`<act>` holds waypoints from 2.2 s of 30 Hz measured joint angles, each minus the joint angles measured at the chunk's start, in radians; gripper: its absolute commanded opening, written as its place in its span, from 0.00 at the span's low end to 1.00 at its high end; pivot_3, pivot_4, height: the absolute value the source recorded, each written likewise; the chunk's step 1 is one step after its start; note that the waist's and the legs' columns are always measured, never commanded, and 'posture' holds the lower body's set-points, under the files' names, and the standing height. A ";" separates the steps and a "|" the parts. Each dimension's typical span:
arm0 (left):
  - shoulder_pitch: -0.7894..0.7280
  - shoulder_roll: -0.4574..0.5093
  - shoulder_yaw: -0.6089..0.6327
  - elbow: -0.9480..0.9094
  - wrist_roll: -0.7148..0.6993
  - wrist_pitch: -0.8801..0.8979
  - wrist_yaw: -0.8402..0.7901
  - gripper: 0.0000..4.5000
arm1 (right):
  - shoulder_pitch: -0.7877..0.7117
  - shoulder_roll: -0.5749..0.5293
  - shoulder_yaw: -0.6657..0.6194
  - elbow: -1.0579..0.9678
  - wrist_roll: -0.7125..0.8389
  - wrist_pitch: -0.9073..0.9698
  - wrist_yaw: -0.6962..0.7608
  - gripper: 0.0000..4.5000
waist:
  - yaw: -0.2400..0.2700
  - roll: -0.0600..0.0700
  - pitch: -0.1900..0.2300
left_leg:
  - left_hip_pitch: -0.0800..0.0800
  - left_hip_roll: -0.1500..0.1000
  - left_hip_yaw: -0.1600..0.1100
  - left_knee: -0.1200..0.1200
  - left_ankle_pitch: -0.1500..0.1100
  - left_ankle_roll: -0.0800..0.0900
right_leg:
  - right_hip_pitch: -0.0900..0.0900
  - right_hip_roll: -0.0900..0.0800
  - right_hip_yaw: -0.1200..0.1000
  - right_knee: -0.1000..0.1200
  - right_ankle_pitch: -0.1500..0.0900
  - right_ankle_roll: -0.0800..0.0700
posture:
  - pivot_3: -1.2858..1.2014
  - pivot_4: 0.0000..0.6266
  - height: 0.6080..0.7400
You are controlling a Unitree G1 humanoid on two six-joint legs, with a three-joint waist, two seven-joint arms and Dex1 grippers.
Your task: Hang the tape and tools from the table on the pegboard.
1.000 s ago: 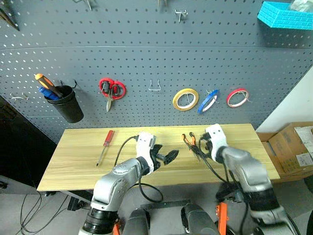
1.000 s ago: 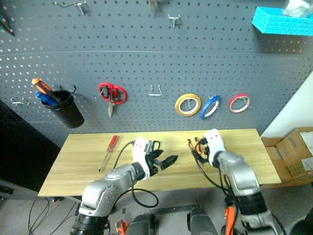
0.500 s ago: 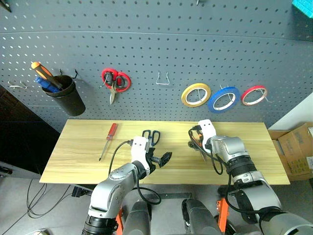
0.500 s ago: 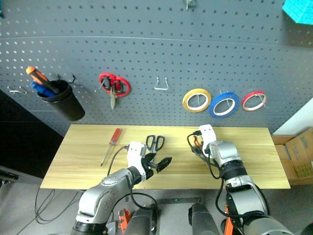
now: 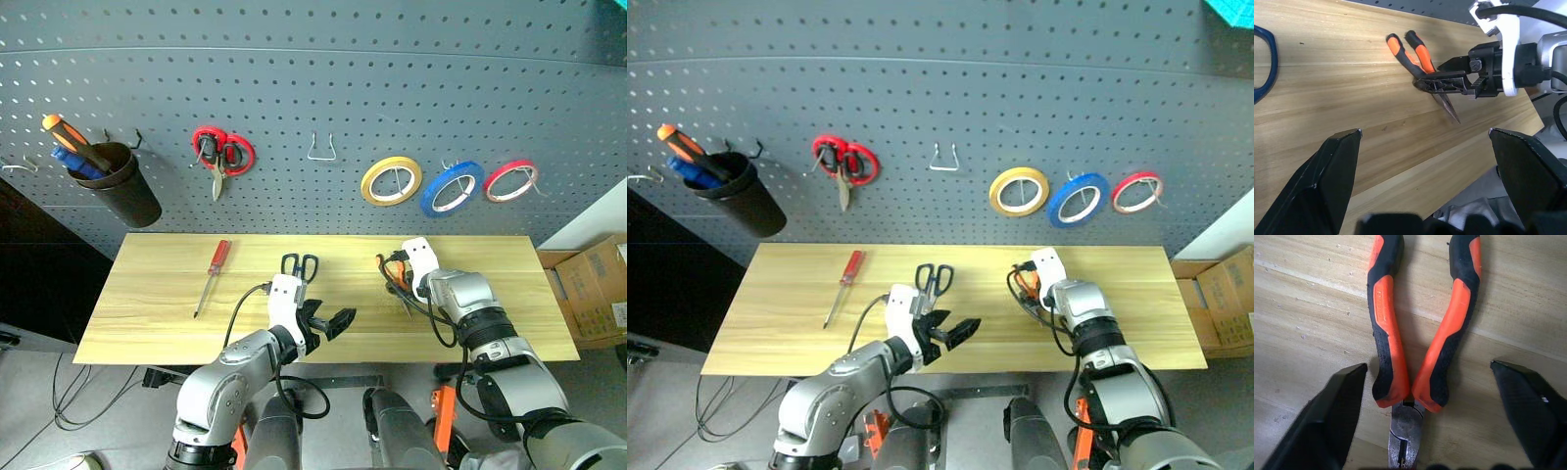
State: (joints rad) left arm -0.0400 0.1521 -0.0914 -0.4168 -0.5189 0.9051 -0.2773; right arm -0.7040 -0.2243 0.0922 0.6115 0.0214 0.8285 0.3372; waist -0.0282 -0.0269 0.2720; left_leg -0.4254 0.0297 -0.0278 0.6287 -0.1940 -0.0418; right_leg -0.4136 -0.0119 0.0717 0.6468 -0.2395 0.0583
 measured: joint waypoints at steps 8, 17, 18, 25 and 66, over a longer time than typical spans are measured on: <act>-0.001 -0.002 0.002 -0.006 -0.017 0.007 0.002 1.00 | -0.016 0.004 0.006 0.022 -0.005 -0.012 0.010 0.39 | -0.001 -0.001 0.001 | 0.000 0.000 0.000 0.000 0.000 0.000 | 0.000 0.000 0.000 -0.001 -0.002 -0.004 | 0.56 0.49 1.00; -0.036 -0.002 0.034 -0.016 -0.052 -0.002 -0.017 1.00 | 0.125 -0.052 0.039 -0.208 0.000 -0.001 0.077 0.39 | 0.004 -0.001 0.001 | -0.009 0.000 -0.001 -0.001 0.000 0.000 | -0.009 0.000 -0.001 0.000 0.000 0.000 | 0.56 0.40 1.00; -0.036 -0.007 0.048 -0.020 -0.059 -0.012 -0.018 1.00 | 0.160 -0.062 0.052 -0.270 0.005 0.005 0.095 0.39 | 0.005 -0.001 0.001 | -0.010 0.000 -0.001 -0.001 0.000 0.000 | -0.010 0.000 -0.001 0.000 0.000 0.000 | 0.56 0.39 1.00; -0.002 0.033 0.096 -0.178 -0.028 -0.146 -0.008 1.00 | 0.458 -0.126 0.084 -0.888 0.091 0.015 0.184 0.39 | 0.011 -0.001 0.001 | -0.010 -0.001 -0.001 -0.002 -0.003 -0.006 | -0.010 -0.001 -0.001 -0.001 -0.002 0.003 | 0.58 0.28 1.00; -0.117 0.089 0.135 -0.130 0.017 -0.344 0.067 1.00 | -0.233 0.273 -0.071 0.166 -0.040 -1.170 -0.339 0.39 | 0.106 -0.017 -0.121 | -0.005 0.002 0.000 -0.003 0.005 -0.012 | -0.007 0.002 -0.003 0.002 0.008 -0.010 | 0.64 0.10 1.00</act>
State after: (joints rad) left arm -0.1573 0.2407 0.0439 -0.5469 -0.5023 0.5607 -0.2105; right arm -0.9367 0.0483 0.0208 0.7772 -0.0188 -0.3411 -0.0022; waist 0.0777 -0.0443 0.1508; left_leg -0.4307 0.0313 -0.0279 0.6259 -0.1891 -0.0540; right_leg -0.4210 -0.0098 0.0689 0.6489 -0.2320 0.0485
